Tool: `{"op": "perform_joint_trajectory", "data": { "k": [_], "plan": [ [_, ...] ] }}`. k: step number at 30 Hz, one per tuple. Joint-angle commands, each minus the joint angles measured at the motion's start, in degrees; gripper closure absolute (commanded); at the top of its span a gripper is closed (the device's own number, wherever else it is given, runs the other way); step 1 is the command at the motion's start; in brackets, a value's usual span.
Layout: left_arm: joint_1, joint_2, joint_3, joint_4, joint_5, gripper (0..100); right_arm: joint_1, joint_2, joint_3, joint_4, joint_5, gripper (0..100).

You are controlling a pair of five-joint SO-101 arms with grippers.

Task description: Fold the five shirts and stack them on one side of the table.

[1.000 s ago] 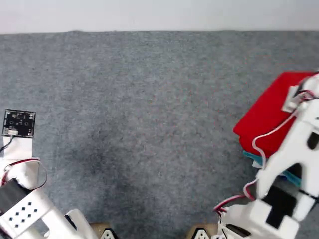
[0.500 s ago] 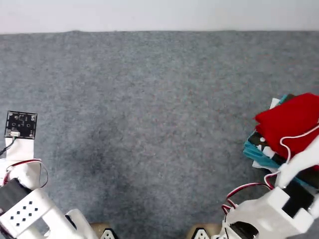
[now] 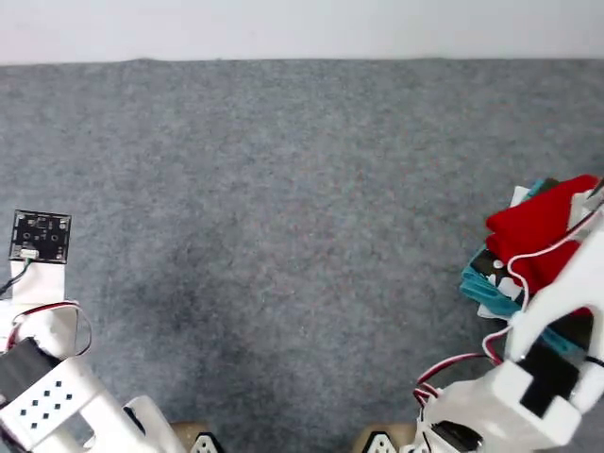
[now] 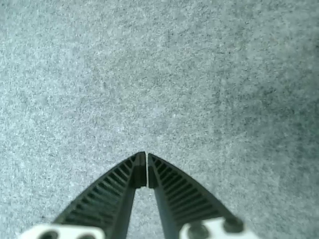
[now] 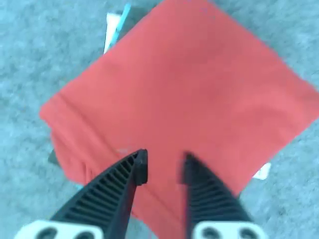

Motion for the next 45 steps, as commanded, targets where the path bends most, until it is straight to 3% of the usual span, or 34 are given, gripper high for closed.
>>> {"op": "perform_joint_trajectory", "data": {
  "k": [1, 7, 12, 17, 23, 28, 35, 42, 45],
  "plan": [
    [0.44, -0.62, -0.66, -1.32, -0.53, 98, 2.95, 1.27, -2.11, 4.26, 0.53, 96.1],
    [0.44, -0.62, -0.57, -1.32, -0.53, 98, 6.46, 6.02, -1.58, 11.56, 0.62, 98.5],
    [0.44, -0.35, -0.57, -1.32, -0.53, 98, 6.73, 12.44, 0.35, 11.82, 0.62, 98.5],
    [0.44, -0.35, -0.57, -1.32, -0.53, 98, 5.23, 8.66, -6.15, 13.41, 0.62, 98.5],
    [0.44, -0.62, -0.57, -1.32, -0.53, 98, -3.38, -0.57, -9.85, 13.05, 0.53, 98.5],
    [0.44, -0.62, -0.48, -1.32, -0.53, 98, -11.30, 3.30, -8.88, 10.59, 0.18, 98.4],
    [0.44, -0.70, 1.98, -0.97, -0.26, 98, -11.91, 17.36, -1.14, 1.63, 0.26, 98.4],
    [0.53, -0.79, 1.80, -0.88, -0.09, 98, -12.09, 11.38, -4.66, 11.47, 0.18, 98.5],
    [0.53, -0.79, 0.22, -0.88, 4.92, 98, -12.09, 5.14, -4.48, 13.41, 0.09, 98.6]
  ]
}}
